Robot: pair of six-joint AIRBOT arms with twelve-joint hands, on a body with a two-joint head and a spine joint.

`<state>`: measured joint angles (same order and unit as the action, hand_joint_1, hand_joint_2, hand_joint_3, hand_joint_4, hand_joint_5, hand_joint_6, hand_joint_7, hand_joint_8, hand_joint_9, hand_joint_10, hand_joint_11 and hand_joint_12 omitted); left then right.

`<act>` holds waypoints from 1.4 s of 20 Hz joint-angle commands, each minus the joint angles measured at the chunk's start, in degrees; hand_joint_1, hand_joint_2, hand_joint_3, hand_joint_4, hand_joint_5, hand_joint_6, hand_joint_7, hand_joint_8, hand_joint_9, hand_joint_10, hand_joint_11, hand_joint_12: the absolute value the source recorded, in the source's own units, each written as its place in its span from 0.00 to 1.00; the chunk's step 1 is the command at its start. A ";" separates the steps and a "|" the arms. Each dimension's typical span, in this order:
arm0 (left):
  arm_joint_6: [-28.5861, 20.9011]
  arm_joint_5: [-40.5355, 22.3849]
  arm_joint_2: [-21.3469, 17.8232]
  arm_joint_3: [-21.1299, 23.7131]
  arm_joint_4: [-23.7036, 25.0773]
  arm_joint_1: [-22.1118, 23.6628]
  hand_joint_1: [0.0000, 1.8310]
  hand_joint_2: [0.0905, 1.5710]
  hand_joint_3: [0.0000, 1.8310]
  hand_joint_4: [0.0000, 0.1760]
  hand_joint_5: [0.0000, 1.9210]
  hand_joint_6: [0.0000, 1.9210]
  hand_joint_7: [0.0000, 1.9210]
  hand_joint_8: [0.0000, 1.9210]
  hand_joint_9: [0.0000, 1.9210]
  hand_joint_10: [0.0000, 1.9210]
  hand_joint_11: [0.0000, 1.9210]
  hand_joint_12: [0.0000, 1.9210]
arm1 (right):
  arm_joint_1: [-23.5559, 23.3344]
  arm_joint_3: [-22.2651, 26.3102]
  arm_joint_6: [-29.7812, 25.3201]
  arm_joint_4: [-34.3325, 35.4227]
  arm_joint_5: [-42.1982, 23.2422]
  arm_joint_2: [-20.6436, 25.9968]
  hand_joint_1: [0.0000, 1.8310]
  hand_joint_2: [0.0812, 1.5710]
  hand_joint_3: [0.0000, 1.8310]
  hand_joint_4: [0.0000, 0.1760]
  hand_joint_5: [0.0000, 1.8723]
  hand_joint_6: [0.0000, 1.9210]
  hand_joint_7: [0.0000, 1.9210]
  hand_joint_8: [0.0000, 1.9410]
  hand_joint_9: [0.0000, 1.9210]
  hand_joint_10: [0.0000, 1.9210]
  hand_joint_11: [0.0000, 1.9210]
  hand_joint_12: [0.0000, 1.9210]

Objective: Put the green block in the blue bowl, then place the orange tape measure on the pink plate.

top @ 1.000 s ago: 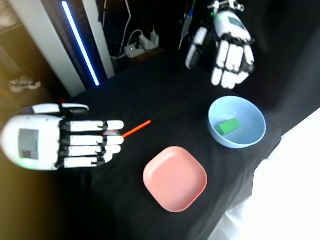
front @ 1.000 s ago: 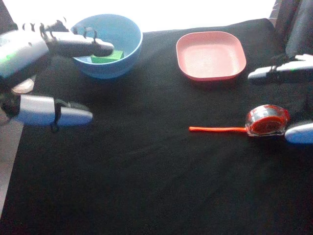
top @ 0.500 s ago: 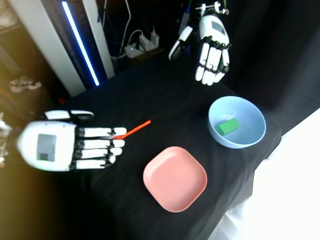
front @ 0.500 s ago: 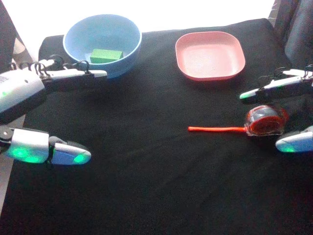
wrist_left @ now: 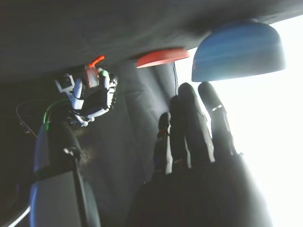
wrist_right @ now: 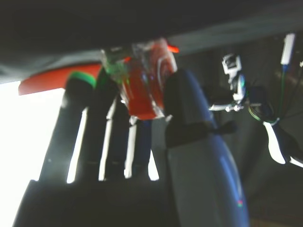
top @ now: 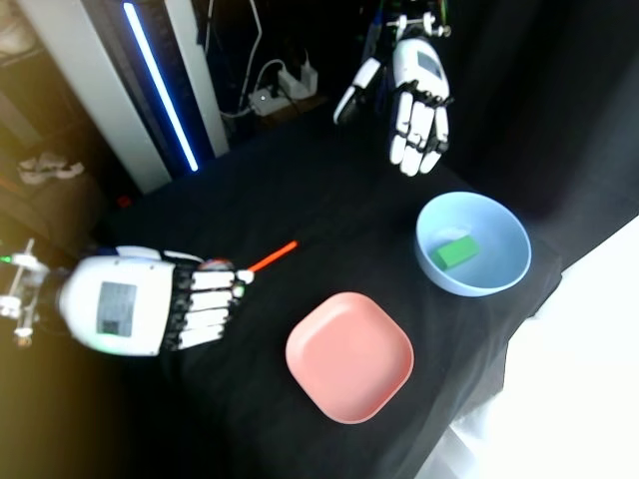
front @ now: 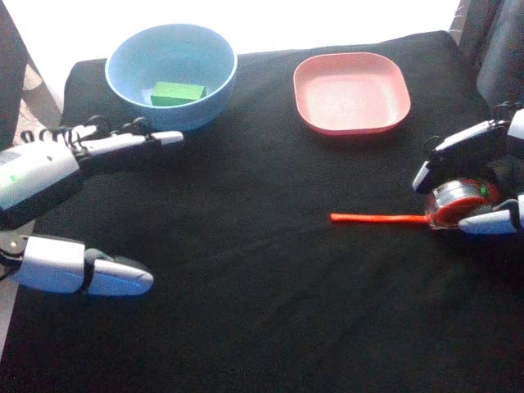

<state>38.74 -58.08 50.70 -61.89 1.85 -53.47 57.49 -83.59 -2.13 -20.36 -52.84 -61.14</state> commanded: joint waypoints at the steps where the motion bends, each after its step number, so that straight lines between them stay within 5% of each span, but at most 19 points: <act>1: -0.63 -7.22 -0.07 0.02 -1.81 -0.01 0.41 0.53 0.00 0.43 0.10 0.00 0.17 0.00 0.19 0.00 0.00 0.46 | -0.61 -0.20 -0.40 2.59 -5.68 -0.02 0.67 0.74 0.00 0.00 0.47 0.48 0.46 0.70 0.47 0.54 0.42 0.78; 6: -0.83 -8.65 -0.03 0.20 -3.39 -2.05 0.42 0.55 0.00 0.43 0.11 0.00 0.15 0.00 0.20 0.00 0.00 0.43 | -2.39 0.11 -0.41 2.71 -7.69 0.69 0.68 0.70 0.00 0.00 0.55 0.36 0.49 0.64 0.51 0.39 0.40 0.68; 7: -0.83 -9.24 -0.06 0.29 -3.82 -2.52 0.41 0.55 0.00 0.38 0.11 0.00 0.16 0.00 0.21 0.01 0.01 0.44 | -3.22 0.35 -0.41 2.90 -9.02 1.17 0.74 0.68 0.00 0.00 0.58 0.30 0.51 0.52 0.51 0.60 0.40 0.67; 8: -0.84 -10.00 -0.16 0.45 -4.32 -3.20 0.41 0.55 0.00 0.37 0.11 0.00 0.17 0.01 0.21 0.01 0.02 0.44 | -4.01 0.51 -0.41 3.43 -10.49 1.83 0.76 0.67 0.00 0.00 0.60 0.24 0.52 0.51 0.52 0.62 0.42 0.67; 9: -0.84 -10.45 -0.21 0.56 -4.81 -3.75 0.40 0.55 0.00 0.34 0.11 0.00 0.17 0.01 0.21 0.01 0.00 0.43 | -5.06 0.50 -0.40 3.76 -11.48 2.32 0.71 0.69 0.00 0.00 0.60 0.24 0.49 0.64 0.50 0.56 0.43 0.71; 10: -0.84 -10.82 -0.25 0.65 -5.30 -4.15 0.40 0.56 0.00 0.35 0.10 0.00 0.17 0.00 0.20 0.00 0.00 0.41 | -7.69 0.53 0.63 3.73 -11.88 3.01 0.69 0.71 0.00 0.00 0.59 0.25 0.46 0.71 0.48 0.64 0.43 0.80; 12: -0.84 -11.44 -0.36 0.85 -5.92 -5.07 0.41 0.56 0.00 0.39 0.10 0.00 0.17 0.00 0.19 0.00 0.00 0.38 | -10.62 0.43 3.32 3.74 -11.87 3.15 0.69 0.70 0.00 0.00 0.58 0.25 0.48 0.69 0.51 0.66 0.48 0.82; 14: -0.84 -11.82 -0.41 0.98 -6.20 -5.43 0.43 0.56 0.00 0.34 0.10 0.00 0.17 0.00 0.19 0.00 0.00 0.36 | -14.35 -0.60 5.98 4.06 -11.64 2.70 0.69 0.69 0.00 0.00 0.60 0.25 0.49 0.70 0.53 0.92 0.55 0.99; 15: -0.84 -11.87 -0.40 0.98 -6.22 -5.43 0.42 0.56 0.00 0.32 0.11 0.00 0.18 0.00 0.20 0.00 0.00 0.38 | -15.81 -1.57 6.42 4.25 -11.13 1.90 0.70 0.68 0.00 0.00 0.60 0.25 0.53 0.62 0.50 0.75 0.40 0.92; 16: -0.84 -12.09 -0.37 0.99 -6.27 -5.43 0.42 0.56 0.00 0.28 0.11 0.00 0.18 0.00 0.20 0.00 0.00 0.39 | -17.52 -3.33 6.55 4.39 -9.98 0.32 0.70 0.67 0.00 0.00 0.60 0.27 0.55 0.57 0.50 0.70 0.39 0.88; 18: -0.84 -12.39 -0.28 1.02 -6.34 -5.43 0.42 0.56 0.00 0.33 0.10 0.00 0.17 0.00 0.18 0.00 0.00 0.39 | -20.47 -7.52 6.55 4.71 -6.76 -3.65 0.76 0.66 0.00 0.00 0.53 0.42 0.60 0.31 0.55 0.57 0.45 0.63; 19: -0.84 -12.45 -0.28 1.05 -6.34 -5.43 0.42 0.56 0.00 0.31 0.11 0.00 0.18 0.00 0.19 0.00 0.00 0.39 | -21.71 -9.49 6.54 4.71 -4.84 -5.73 0.71 0.66 0.00 0.00 0.58 0.31 0.58 0.47 0.57 0.48 0.48 0.65; 20: -0.84 -12.45 -0.28 1.06 -6.34 -5.43 0.42 0.56 0.00 0.40 0.10 0.00 0.17 0.00 0.17 0.00 0.00 0.37 | -22.38 -10.96 6.54 4.71 -3.28 -7.00 0.71 0.66 0.00 0.00 0.59 0.30 0.58 0.50 0.58 0.42 0.48 0.62; 21: -0.84 -12.44 -0.25 1.06 -6.34 -5.43 0.42 0.56 0.00 0.33 0.11 0.00 0.17 0.00 0.19 0.00 0.00 0.39 | -23.70 -13.65 6.54 4.56 -0.25 -9.59 0.70 0.66 0.00 0.00 0.59 0.30 0.58 0.50 0.59 0.41 0.48 0.62; 22: -0.84 -12.47 -0.18 1.06 -6.34 -5.41 0.42 0.56 0.00 0.23 0.11 0.00 0.18 0.00 0.20 0.00 0.01 0.40 | -24.47 -15.42 6.54 4.32 1.55 -11.33 0.75 0.67 0.00 0.00 0.56 0.34 0.56 0.44 0.54 0.56 0.48 0.58; 23: -0.84 -12.49 -0.09 1.04 -6.34 -5.39 0.42 0.55 0.00 0.22 0.11 0.00 0.18 0.00 0.20 0.00 0.00 0.42 | -25.02 -17.06 6.54 4.04 3.60 -13.01 0.76 0.66 0.00 0.00 0.62 0.21 0.57 0.43 0.55 0.61 0.46 0.61; 26: -0.84 -12.52 0.18 0.98 -6.34 -5.22 0.41 0.55 0.00 0.27 0.11 0.00 0.17 0.00 0.19 0.00 0.00 0.44 | -25.68 -21.25 6.53 3.19 8.80 -17.14 0.76 0.66 0.00 0.00 0.58 0.34 0.58 0.39 0.54 0.56 0.44 0.58; 27: -0.84 -12.60 0.19 0.99 -6.33 -5.16 0.41 0.56 0.00 0.23 0.11 0.00 0.17 0.00 0.19 0.00 0.00 0.45 | -25.68 -21.99 6.53 2.90 10.25 -17.86 0.76 0.66 0.00 0.00 0.57 0.33 0.59 0.38 0.51 0.60 0.25 0.67; 28: -0.85 -12.68 0.19 1.02 -6.33 -5.13 0.42 0.56 0.00 0.25 0.11 0.00 0.16 0.00 0.18 0.00 0.00 0.44 | -25.68 -22.50 6.53 2.69 11.39 -18.37 0.76 0.64 0.00 0.00 0.62 0.23 0.63 0.31 0.54 0.60 0.29 0.73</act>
<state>38.17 -63.35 50.81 -60.86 -3.64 -59.11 32.75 -106.08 4.78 -20.60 -35.92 -79.92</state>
